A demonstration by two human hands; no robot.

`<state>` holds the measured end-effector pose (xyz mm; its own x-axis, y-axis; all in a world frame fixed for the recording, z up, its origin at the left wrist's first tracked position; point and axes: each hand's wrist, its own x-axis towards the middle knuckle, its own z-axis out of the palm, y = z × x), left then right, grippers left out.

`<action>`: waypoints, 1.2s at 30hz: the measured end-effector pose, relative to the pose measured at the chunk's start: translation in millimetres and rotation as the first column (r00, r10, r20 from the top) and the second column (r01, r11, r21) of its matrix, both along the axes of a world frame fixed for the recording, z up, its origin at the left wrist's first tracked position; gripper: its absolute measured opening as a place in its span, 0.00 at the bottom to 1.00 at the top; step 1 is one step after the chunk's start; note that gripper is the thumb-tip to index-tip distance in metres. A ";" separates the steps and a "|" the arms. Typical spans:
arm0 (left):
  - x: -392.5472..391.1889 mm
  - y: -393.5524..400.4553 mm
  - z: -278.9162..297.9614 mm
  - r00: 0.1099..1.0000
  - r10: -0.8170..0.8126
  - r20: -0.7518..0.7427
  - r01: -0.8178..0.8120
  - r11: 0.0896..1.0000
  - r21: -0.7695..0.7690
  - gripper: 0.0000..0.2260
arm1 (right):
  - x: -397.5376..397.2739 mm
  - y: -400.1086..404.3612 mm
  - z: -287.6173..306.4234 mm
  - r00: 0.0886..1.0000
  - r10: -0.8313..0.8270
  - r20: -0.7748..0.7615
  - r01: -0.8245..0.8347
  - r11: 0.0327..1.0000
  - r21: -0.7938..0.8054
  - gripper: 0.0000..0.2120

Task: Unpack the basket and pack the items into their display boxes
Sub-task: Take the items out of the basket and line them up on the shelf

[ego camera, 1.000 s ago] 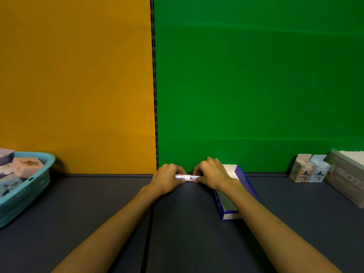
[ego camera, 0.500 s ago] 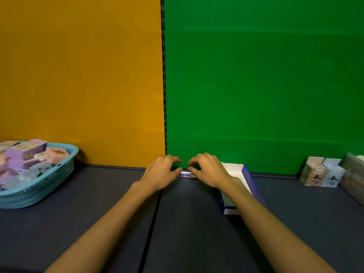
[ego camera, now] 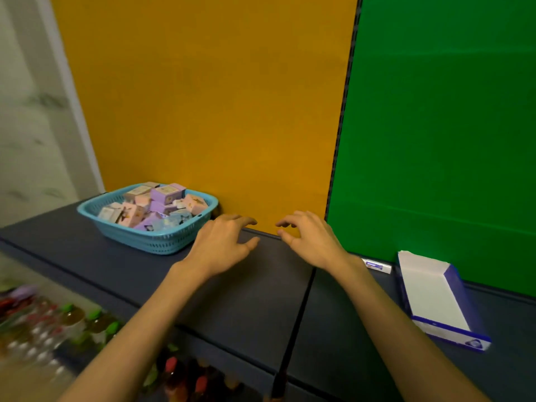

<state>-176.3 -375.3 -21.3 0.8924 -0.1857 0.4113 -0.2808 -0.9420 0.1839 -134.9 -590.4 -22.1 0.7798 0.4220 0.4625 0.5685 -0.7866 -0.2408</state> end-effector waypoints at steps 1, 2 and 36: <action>-6.1 13.7 1.7 1.000 0.009 -0.018 -0.009 1.000 -0.026 0.23 | -1.2 13.1 1.4 1.000 0.010 0.004 -0.010 1.000 -0.002 0.14; -12.0 27.2 3.3 1.000 0.016 -0.026 -0.017 0.999 -0.037 0.24 | -3.0 27.1 2.5 1.000 0.019 0.009 -0.019 1.000 -0.002 0.14; 39.4 355.3 16.9 0.998 -0.001 -0.055 -0.005 0.992 -0.123 0.19 | 28.9 317.0 11.9 0.984 -0.174 -0.018 0.175 0.985 0.011 0.09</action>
<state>-136.9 -20.1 -4.4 0.9146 -0.1351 0.3811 -0.2652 -0.9119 0.3133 -106.0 -273.5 -10.3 0.8489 0.2732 0.4525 0.4184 -0.8704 -0.2595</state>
